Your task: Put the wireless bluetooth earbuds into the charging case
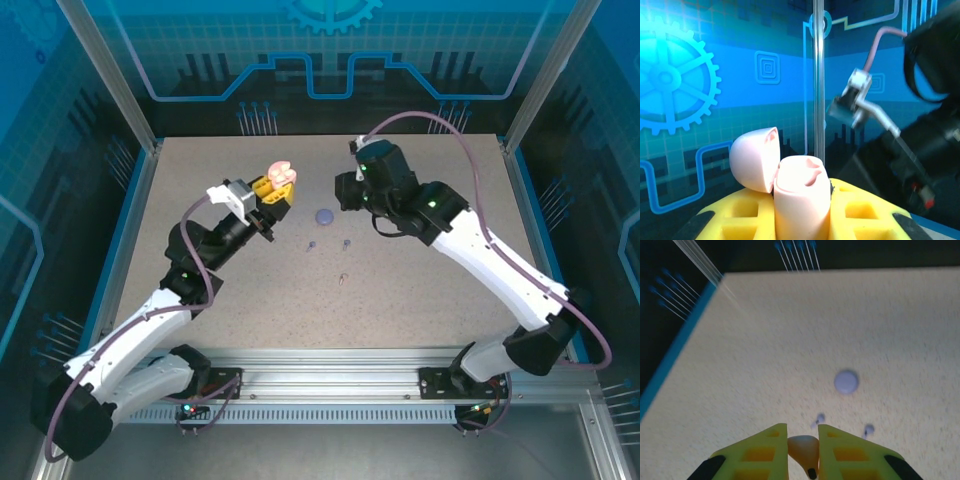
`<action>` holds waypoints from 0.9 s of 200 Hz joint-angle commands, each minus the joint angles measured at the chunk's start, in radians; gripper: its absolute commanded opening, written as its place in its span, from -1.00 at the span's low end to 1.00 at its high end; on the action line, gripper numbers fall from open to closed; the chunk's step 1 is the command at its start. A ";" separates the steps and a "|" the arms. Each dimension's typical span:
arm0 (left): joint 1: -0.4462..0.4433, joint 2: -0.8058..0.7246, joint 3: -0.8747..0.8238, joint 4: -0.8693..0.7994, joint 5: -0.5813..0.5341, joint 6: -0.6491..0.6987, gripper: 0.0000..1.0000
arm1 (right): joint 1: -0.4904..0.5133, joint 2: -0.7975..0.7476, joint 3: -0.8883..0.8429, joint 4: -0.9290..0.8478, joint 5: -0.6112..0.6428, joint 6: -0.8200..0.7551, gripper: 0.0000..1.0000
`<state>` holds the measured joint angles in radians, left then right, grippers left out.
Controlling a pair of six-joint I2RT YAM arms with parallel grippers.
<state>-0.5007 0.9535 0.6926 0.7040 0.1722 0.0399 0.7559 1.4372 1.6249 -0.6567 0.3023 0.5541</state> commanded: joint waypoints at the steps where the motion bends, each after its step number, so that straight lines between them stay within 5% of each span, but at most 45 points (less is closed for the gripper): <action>1: -0.025 0.014 -0.015 0.085 -0.066 0.107 -1.00 | -0.010 -0.052 0.029 0.125 -0.033 -0.071 -0.64; 109: -0.064 0.071 0.004 0.055 -0.061 0.167 -1.00 | 0.072 -0.108 -0.012 0.432 -0.174 -0.184 -0.64; 180: -0.068 0.062 0.025 0.006 -0.042 0.183 -1.00 | 0.152 -0.081 -0.018 0.452 -0.217 -0.288 -0.67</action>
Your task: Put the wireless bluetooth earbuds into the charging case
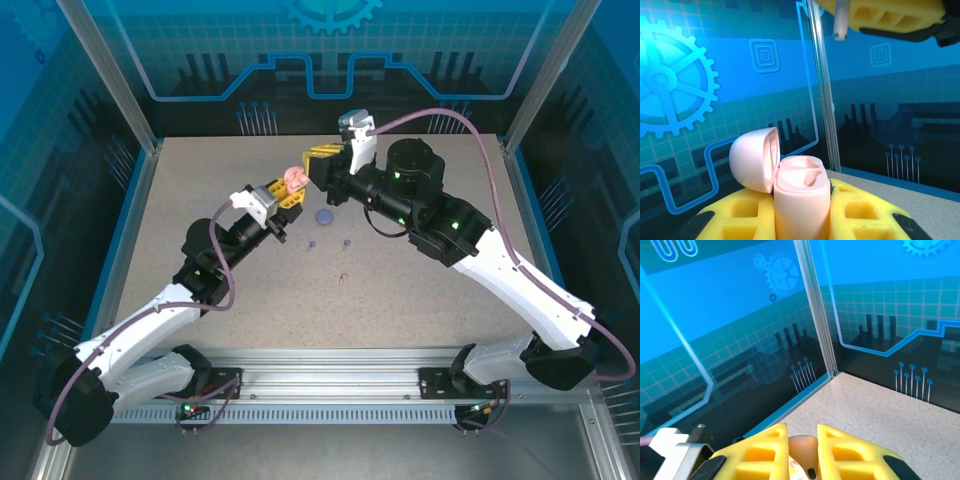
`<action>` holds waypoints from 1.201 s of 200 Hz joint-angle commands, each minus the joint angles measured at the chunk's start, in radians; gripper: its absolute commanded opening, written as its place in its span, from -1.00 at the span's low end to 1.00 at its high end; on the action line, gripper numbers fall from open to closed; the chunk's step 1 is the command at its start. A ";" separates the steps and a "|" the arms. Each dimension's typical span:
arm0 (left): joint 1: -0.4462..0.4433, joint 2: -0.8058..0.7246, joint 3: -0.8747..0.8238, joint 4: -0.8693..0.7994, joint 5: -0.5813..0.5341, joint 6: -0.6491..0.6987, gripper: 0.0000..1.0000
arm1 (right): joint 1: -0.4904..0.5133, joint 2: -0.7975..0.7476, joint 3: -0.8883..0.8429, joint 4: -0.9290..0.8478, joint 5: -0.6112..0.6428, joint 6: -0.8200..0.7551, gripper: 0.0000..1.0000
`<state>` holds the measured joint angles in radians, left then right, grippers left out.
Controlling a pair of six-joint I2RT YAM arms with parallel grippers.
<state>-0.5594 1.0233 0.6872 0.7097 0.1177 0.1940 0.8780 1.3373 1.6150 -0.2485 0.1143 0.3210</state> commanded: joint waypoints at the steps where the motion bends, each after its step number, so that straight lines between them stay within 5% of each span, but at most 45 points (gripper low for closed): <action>1: -0.009 -0.008 0.031 0.000 0.013 0.028 -1.00 | 0.030 0.019 -0.008 0.043 -0.029 -0.056 -0.67; 240: -0.012 -0.031 0.049 -0.026 0.015 0.031 -1.00 | 0.027 0.035 -0.095 0.017 0.011 -0.030 -0.79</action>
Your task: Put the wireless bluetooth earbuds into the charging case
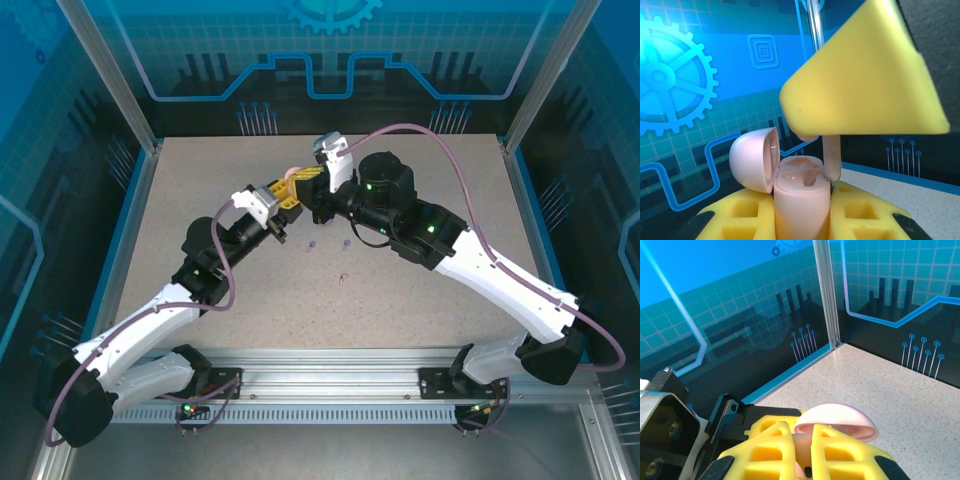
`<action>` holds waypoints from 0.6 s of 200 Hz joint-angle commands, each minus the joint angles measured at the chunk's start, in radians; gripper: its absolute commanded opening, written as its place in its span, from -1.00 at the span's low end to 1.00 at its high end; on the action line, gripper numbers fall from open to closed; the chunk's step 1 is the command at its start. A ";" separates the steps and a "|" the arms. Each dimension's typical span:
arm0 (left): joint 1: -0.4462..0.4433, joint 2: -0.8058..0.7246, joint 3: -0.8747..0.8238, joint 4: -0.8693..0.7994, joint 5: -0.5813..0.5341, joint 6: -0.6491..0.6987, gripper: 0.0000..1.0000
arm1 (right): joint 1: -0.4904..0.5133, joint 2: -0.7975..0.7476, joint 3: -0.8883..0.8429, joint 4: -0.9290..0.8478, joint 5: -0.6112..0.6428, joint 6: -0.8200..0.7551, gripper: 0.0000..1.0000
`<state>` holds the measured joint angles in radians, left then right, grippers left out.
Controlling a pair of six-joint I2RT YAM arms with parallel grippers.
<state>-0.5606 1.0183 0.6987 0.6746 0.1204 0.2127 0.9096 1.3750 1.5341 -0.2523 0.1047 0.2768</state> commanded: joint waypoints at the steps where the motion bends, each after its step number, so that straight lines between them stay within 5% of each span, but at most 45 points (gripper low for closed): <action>1: -0.010 -0.025 0.038 0.009 0.013 0.012 -1.00 | -0.005 -0.003 -0.015 0.020 0.020 0.015 -0.79; 120: -0.021 -0.037 0.039 0.001 0.015 0.019 -1.00 | -0.034 -0.003 -0.032 0.038 0.012 0.041 -0.83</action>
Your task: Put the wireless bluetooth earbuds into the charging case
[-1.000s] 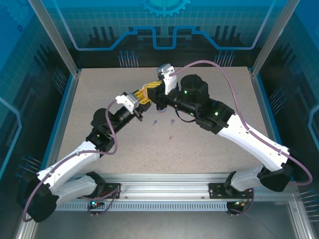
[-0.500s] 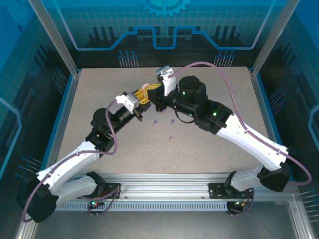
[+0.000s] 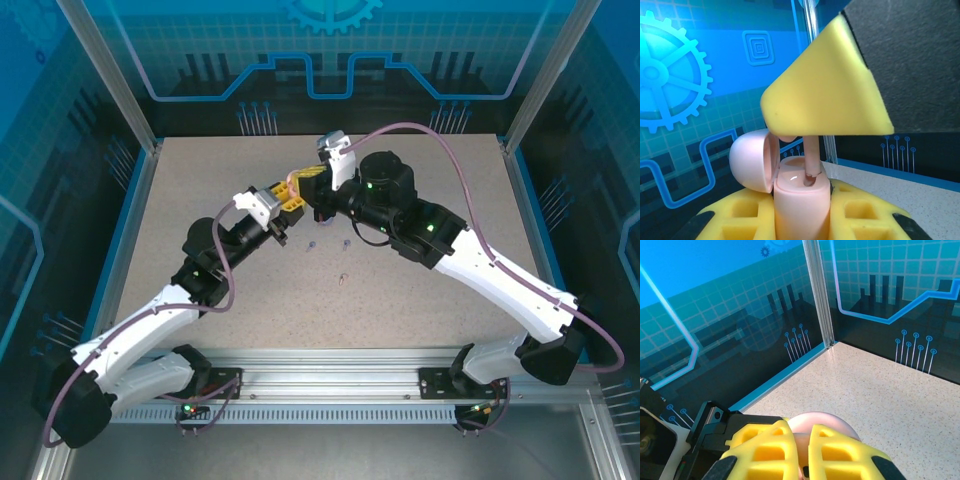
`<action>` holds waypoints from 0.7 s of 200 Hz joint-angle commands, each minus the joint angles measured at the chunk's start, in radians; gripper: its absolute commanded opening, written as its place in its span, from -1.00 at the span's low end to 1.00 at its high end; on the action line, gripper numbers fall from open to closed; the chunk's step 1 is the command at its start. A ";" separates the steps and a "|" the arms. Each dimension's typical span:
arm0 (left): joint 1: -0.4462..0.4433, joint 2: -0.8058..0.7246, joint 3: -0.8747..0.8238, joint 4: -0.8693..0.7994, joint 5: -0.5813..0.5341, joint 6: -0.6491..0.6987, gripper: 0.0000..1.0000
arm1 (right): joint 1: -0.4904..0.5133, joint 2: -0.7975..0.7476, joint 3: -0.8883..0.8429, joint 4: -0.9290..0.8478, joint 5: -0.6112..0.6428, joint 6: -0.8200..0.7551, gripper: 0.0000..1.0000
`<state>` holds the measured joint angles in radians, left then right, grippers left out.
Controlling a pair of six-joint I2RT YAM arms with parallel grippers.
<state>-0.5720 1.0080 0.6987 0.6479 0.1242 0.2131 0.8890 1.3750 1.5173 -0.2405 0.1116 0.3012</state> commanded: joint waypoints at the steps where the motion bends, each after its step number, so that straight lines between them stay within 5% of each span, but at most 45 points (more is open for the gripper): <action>1: -0.009 -0.026 0.039 0.028 0.011 0.019 -1.00 | -0.014 -0.003 -0.016 0.026 0.005 0.016 -0.83; 94: -0.011 -0.027 0.047 0.025 0.009 0.023 -1.00 | -0.015 -0.010 -0.045 0.021 -0.012 0.033 -0.79; 140: -0.011 -0.025 0.045 0.022 0.007 0.017 -1.00 | -0.015 -0.019 -0.017 0.027 -0.013 0.045 -0.24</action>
<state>-0.5743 1.0065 0.7010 0.6399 0.1246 0.2169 0.8886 1.3746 1.4857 -0.2329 0.0933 0.3389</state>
